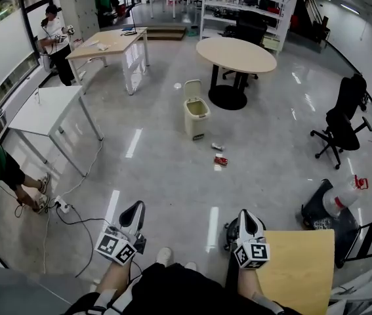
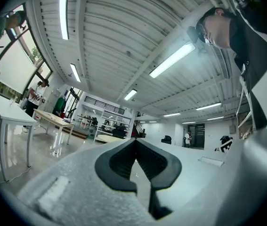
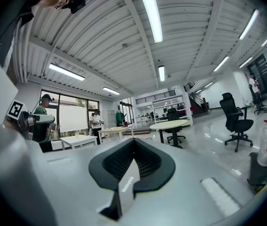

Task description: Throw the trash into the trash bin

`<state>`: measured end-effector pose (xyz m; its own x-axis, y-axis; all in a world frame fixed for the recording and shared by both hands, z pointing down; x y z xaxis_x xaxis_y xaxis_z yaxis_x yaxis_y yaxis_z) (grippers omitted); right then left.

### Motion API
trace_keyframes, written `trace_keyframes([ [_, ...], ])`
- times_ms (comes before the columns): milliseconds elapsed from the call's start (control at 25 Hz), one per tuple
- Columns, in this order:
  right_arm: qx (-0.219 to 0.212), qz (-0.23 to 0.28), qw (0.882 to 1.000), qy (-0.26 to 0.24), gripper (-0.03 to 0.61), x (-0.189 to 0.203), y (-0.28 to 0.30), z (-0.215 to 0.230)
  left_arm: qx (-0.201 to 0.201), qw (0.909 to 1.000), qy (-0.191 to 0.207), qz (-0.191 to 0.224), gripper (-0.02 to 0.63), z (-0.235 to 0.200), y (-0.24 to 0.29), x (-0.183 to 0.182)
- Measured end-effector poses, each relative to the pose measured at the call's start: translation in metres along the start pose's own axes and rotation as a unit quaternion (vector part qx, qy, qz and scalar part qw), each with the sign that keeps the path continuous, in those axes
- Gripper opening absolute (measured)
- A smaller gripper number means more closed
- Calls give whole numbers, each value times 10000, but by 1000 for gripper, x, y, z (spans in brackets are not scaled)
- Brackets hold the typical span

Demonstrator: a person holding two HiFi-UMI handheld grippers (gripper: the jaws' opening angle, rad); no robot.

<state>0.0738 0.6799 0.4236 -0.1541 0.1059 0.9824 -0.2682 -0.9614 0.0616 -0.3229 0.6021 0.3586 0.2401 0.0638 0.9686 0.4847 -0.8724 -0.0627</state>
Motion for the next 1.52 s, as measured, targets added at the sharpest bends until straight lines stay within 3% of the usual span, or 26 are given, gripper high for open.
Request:
trace_keyframes([
  [240, -181, -384, 9987, 274, 5, 14, 30, -14, -207, 9995, -232, -58, 0, -27, -18, 6],
  [320, -349, -252, 9979, 480, 5, 6, 51, -27, -184, 9994, -302, -66, 0, -47, -23, -1],
  [480, -551, 62, 9977, 399, 5, -18, 104, -53, -65, 9999, -97, -47, 0, -95, 2, -7],
  [600, -489, 98, 9981, 359, 5, -26, 136, -60, 55, 10000, -46, 18, 0, -121, 37, -7],
  [800, -434, 106, 9980, 437, 5, -30, 183, -86, 492, 9975, -428, 264, 0, -162, 70, -17],
  [1040, -301, 112, 9992, 255, 5, -35, 226, -105, 531, 9975, -429, 185, 0, -213, 98, -17],
  [1360, 33, 116, 9995, 304, 5, -39, 252, -93, 739, 9959, -495, 140, 0, -236, 142, -15],
  [1520, -19, 58, 9996, 279, 5, -36, 283, -77, 739, 9960, -486, 147, 0, -243, 168, -13],
])
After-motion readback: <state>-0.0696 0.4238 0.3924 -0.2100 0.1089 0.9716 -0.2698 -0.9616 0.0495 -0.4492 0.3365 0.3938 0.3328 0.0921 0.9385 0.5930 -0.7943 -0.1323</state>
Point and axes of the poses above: the fingertips, and each gripper's own axes: y forward along the fingers, z to its right, x out of its underside, the point moved 9 cm from there along -y, backward along the fingers, and after that the axes turned 11 degrees about -x, right-handed, at the moved point
